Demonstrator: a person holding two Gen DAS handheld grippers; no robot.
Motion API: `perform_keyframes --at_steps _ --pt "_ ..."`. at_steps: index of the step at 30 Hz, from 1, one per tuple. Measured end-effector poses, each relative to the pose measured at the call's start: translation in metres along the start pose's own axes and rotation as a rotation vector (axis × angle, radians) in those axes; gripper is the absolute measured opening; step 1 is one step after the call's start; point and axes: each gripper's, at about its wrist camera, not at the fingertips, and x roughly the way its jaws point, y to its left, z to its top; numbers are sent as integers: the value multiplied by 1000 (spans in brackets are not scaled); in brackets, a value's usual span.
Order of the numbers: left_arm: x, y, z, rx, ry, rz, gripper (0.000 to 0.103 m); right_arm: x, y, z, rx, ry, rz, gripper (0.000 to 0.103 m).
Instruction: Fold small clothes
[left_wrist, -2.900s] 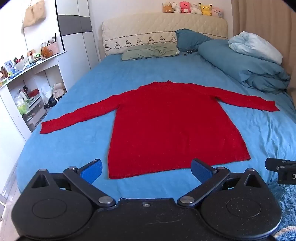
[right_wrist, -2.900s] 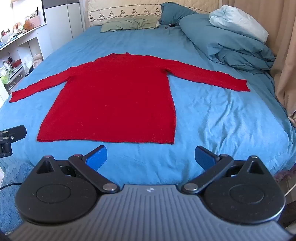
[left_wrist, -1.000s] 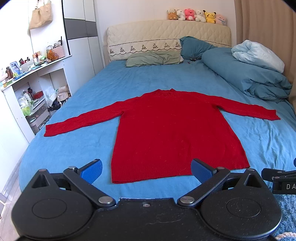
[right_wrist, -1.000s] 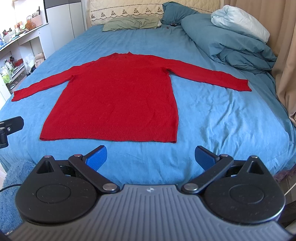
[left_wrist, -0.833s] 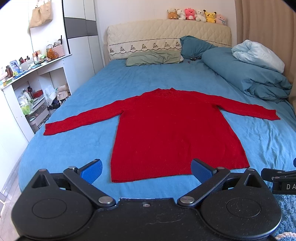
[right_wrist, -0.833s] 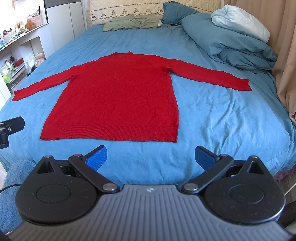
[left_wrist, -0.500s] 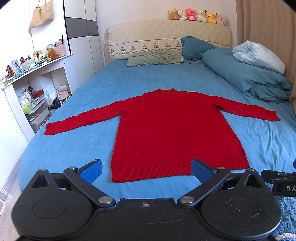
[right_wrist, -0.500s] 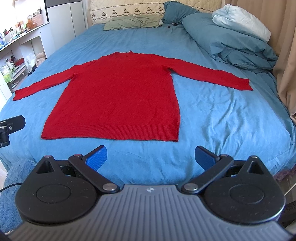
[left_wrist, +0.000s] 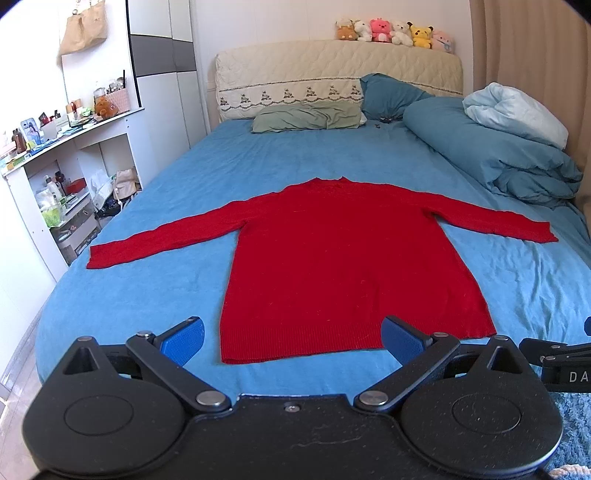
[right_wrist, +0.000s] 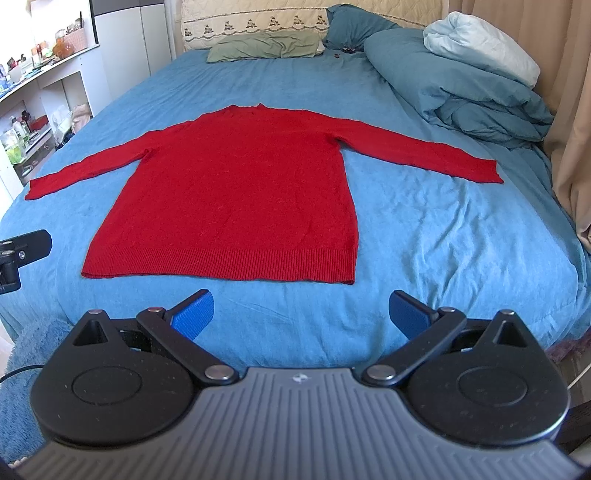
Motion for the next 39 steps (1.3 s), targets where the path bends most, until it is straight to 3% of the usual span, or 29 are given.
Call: perform_keyframes --at_steps 24,29,32,39 --pt "-7 -5 11 3 -19 -23 103 -11 -5 15 26 -19 0 103" --pt "2 -14 53 39 -74 -58 103 -16 -26 46 79 -66 -20 103" --pt "18 -26 87 81 -111 -115 103 -11 -50 73 127 -112 -46 103" --pt "86 -79 173 144 -158 -251 103 25 -121 142 218 -187 -123 103"
